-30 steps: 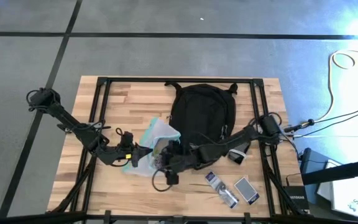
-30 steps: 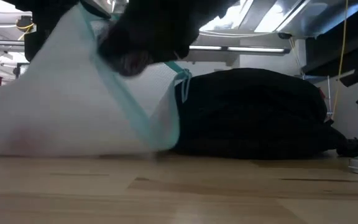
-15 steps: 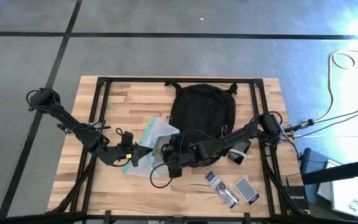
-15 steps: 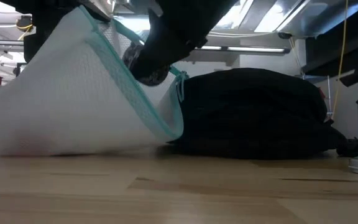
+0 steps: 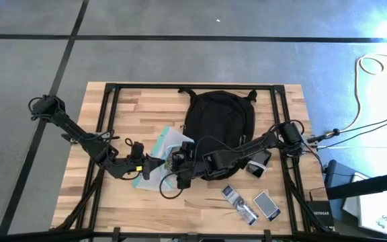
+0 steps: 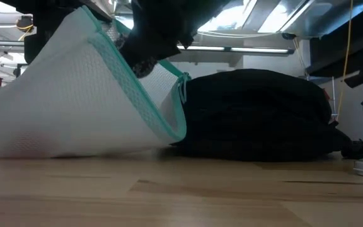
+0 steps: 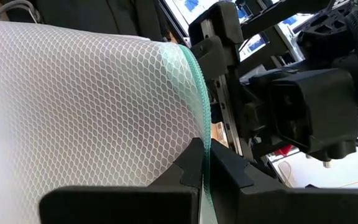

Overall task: Unpack backpack
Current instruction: Put the white scented candle into the transparent zipper bag, then put the gray pencil box into the transparent zipper bag

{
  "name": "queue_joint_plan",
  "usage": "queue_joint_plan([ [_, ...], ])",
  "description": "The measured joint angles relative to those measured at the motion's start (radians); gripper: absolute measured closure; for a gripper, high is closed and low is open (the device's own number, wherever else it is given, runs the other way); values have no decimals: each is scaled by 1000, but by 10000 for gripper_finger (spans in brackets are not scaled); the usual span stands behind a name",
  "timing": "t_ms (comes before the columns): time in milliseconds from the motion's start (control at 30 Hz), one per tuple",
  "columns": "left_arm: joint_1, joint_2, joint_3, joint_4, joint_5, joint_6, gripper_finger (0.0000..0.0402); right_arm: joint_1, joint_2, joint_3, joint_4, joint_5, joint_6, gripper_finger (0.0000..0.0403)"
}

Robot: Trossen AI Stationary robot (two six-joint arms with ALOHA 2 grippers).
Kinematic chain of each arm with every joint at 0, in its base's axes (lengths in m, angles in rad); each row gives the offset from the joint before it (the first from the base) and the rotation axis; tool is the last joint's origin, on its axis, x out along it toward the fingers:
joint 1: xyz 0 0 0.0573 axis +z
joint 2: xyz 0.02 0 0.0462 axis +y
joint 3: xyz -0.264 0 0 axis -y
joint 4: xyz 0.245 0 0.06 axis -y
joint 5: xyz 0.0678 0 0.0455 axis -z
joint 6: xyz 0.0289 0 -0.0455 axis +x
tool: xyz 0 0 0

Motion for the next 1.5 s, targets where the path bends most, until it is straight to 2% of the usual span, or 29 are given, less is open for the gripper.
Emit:
queue_joint_plan([
  [133, 0, 0, 0, 0, 0, 0, 400, -4, 0, 0, 13, 0, 1, 79],
  [367, 0, 0, 0, 0, -1, 0, 400, -4, 0, 0, 8, 11, 3, 11],
  [600, 0, 0, 0, 0, -3, 0, 400, -3, 0, 0, -14, 1, 4, 23],
  [667, 0, 0, 0, 0, -3, 0, 400, 6, -2, 10, -46, -56, 21, 27],
  [800, 0, 0, 0, 0, -3, 0, 400, 47, -7, 84, -149, -242, 88, 33],
  [867, 0, 0, 0, 0, -3, -1, 400, 83, -9, 132, -274, -282, 143, 33],
  [1000, 0, 0, 0, 0, -3, -2, 400, 174, -9, 187, -588, -234, 312, 33],
  [1200, 0, 0, 0, 0, -7, -7, 400, 321, -8, 192, -908, -208, 709, 33],
  [1333, 0, 0, 0, 0, -10, -6, 400, 423, -8, 167, -1006, -184, 928, 33],
  [1500, 0, 0, 1, -1, -11, 2, 400, 493, -8, 109, -989, -230, 1099, 33],
])
